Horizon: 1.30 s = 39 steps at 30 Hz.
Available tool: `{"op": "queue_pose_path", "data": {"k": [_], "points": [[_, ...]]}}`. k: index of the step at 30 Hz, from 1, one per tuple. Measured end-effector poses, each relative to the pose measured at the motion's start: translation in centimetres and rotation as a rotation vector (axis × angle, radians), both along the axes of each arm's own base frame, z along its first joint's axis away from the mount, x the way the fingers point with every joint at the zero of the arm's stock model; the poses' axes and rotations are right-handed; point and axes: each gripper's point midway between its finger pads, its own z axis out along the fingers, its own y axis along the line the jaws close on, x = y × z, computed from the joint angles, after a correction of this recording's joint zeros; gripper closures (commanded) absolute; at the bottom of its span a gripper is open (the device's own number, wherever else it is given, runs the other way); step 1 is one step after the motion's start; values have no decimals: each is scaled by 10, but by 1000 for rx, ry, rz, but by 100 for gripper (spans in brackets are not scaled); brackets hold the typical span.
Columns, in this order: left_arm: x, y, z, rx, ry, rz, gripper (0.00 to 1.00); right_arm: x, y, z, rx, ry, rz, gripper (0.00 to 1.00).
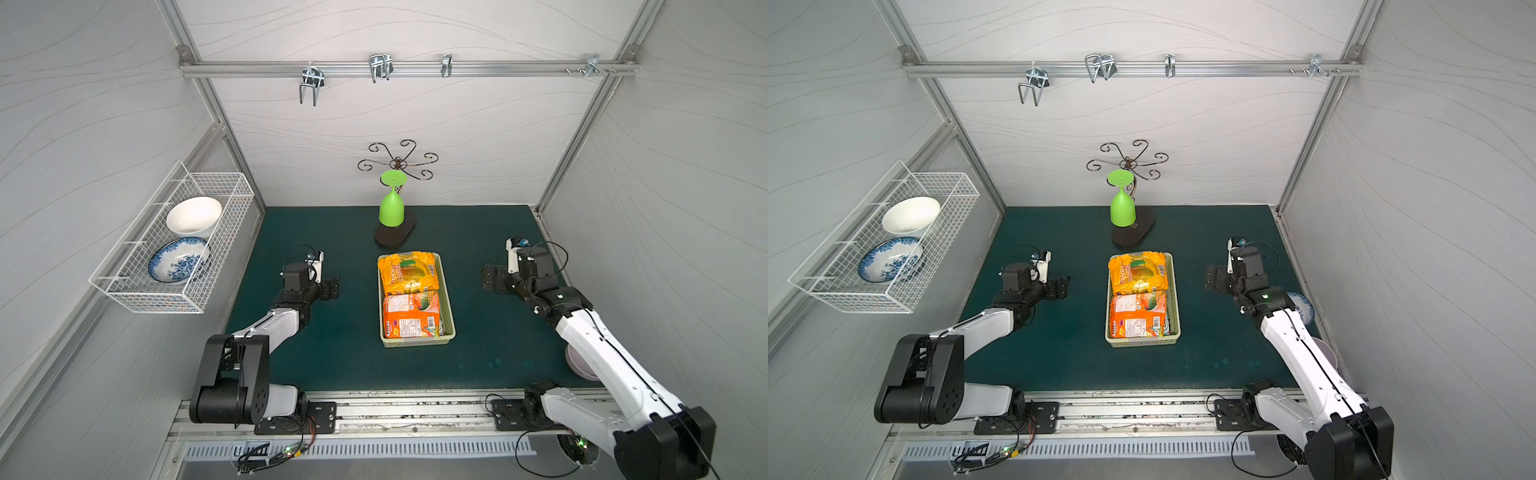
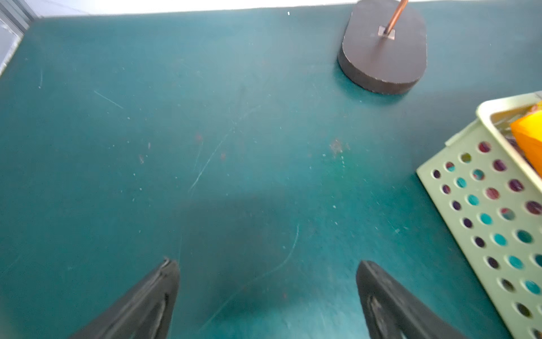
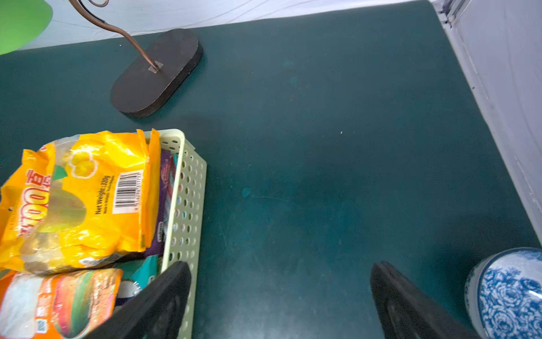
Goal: Put the candies in the basket
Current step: Reset both arms
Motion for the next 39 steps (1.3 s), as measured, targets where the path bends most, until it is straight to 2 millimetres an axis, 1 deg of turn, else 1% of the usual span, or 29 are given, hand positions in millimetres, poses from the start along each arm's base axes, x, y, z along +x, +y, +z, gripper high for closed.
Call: {"op": "queue_pose_path", "data": {"k": [4,8,11,14,17,23,26,32,39], "points": [[4,3,-6,-4,-56,23,1,6,-12,-10,-49,-59,8,1],[1,9,-14,-1,-93,60,1,15,-26,-22,-58,-101,-30,1],[2,16,-19,2,-122,100,1,22,-33,-31,-58,-115,-52,1],[2,21,-22,6,-138,132,2,28,-35,-40,-62,-127,-60,1],[4,27,-18,8,-153,167,2,35,-37,-51,-79,-135,-60,1],[16,35,-7,8,-174,220,2,47,-43,-75,-111,-143,-73,1],[16,37,-8,9,-172,230,2,54,-46,-89,-124,-134,-81,1],[15,39,-9,9,-165,238,2,70,-54,-104,-124,-153,-105,1],[15,40,-9,8,-165,243,2,84,-50,-116,-100,-181,-98,1]]}}
